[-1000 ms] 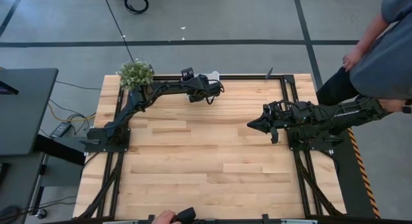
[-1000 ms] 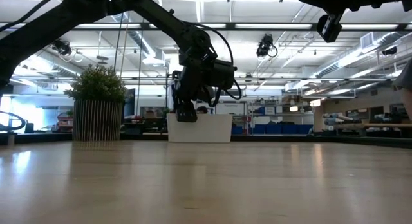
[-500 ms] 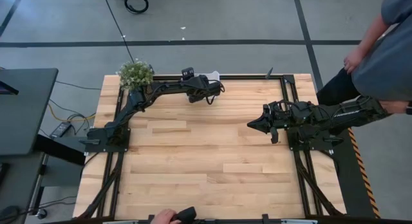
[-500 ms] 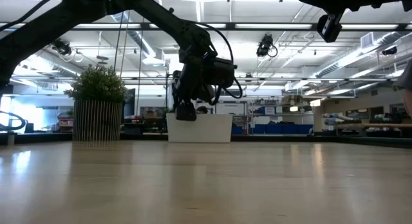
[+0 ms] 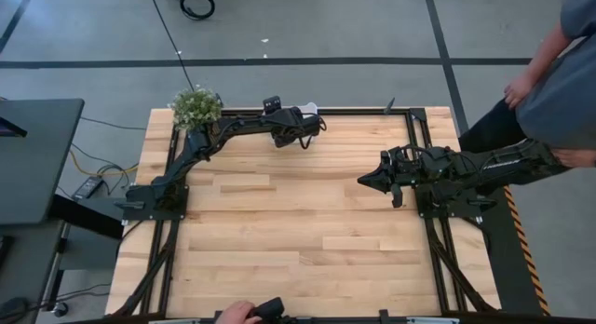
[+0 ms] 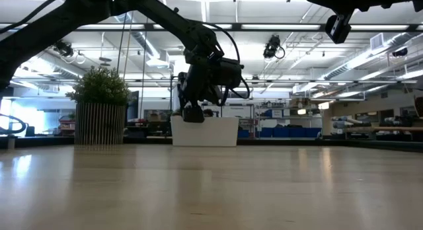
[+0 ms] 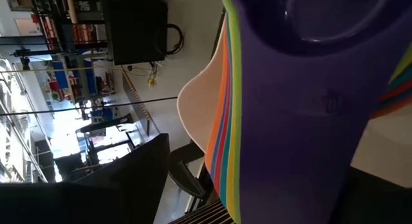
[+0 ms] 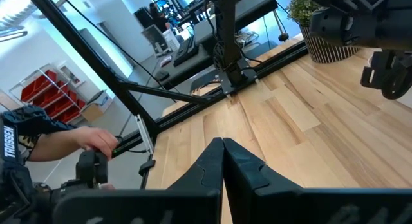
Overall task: Nest measuring cups in basket
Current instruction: Put the nested measuring cups into the white bin
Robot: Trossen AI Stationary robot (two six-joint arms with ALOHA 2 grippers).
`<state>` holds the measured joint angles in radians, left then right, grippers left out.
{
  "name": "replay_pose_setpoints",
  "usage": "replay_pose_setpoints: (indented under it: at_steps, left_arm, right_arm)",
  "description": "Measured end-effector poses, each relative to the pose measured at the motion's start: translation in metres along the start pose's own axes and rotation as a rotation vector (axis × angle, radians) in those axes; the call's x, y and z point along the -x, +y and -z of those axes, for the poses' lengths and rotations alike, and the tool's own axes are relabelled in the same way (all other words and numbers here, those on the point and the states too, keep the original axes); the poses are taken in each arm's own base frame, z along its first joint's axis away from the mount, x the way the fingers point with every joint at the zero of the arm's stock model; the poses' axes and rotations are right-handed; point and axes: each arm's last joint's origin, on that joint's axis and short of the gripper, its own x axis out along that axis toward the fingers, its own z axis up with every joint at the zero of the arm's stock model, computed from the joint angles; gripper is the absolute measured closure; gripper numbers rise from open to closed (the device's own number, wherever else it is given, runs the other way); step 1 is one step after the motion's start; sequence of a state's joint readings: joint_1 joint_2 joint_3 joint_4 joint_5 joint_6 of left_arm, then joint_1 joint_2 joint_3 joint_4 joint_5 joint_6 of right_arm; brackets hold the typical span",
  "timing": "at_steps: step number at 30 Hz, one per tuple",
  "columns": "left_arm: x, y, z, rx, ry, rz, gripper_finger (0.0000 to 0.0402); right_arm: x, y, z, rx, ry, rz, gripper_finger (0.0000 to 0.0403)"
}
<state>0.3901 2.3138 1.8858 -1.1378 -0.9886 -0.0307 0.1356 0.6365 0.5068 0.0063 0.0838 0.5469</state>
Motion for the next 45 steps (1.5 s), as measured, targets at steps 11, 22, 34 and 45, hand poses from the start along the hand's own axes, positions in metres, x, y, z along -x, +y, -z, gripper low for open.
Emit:
replay_pose_setpoints:
  at_steps: [11,22,34,45]
  left_arm:
    - [0.0,0.008,0.002,-0.002,0.002,0.055,0.012]
    - [0.012,0.023,0.006,-0.005,-0.02,0.092,0.012]
    - [0.026,0.022,0.01,-0.031,-0.031,0.132,0.012]
    - [0.064,0.031,0.024,0.021,-0.071,0.143,0.012]
  right_arm:
    - [0.0,0.0,0.0,0.0,0.0,0.0,0.0389]
    - [0.0,0.0,0.0,0.0,0.0,0.0,0.0389]
    - [0.0,0.0,-0.001,-0.001,-0.007,-0.004,0.0389]
    - [0.0,0.0,0.0,-0.001,-0.006,-0.004,0.0389]
